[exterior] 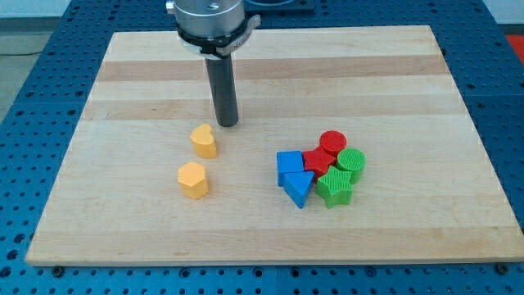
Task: Move the yellow heart top right to the yellow hexagon
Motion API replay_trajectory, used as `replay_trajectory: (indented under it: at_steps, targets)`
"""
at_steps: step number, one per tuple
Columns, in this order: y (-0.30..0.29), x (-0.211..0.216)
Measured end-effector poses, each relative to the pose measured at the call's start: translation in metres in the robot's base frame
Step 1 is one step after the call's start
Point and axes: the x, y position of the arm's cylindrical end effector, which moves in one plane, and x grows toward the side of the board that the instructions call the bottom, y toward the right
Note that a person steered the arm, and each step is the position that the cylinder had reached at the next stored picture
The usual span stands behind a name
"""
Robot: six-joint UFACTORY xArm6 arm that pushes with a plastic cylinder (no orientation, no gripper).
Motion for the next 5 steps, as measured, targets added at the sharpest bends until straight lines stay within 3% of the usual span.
replay_trajectory:
  at_steps: [3, 5]
  targets:
    - [-0.009, 0.043]
    - [-0.033, 0.018]
